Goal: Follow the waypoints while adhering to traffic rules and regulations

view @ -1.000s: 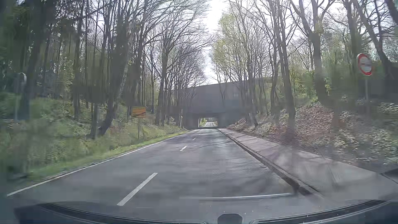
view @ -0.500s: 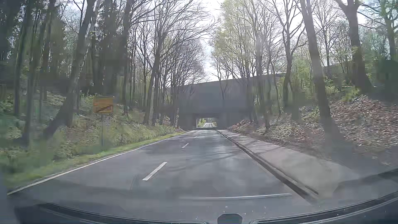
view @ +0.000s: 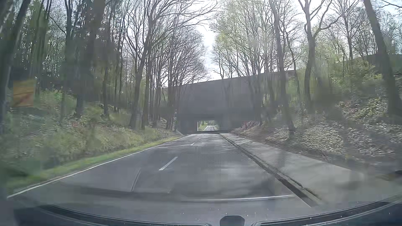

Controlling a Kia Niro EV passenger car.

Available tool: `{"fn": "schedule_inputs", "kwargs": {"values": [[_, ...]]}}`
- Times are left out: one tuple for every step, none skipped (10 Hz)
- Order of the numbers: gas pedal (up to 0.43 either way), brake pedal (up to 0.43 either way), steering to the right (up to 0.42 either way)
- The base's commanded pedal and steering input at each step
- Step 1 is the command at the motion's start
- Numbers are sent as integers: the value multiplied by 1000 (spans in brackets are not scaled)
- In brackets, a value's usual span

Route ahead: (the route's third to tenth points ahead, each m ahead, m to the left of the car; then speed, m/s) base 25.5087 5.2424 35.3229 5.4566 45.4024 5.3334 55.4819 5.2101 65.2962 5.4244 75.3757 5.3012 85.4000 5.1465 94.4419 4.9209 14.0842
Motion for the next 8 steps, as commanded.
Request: {"fn": "schedule_inputs", "kwargs": {"values": [[138,0,-3],[138,0,-3],[138,0,-3],[138,0,-3],[138,0,-3],[138,0,-3],[138,0,-3],[138,0,-1]]}}
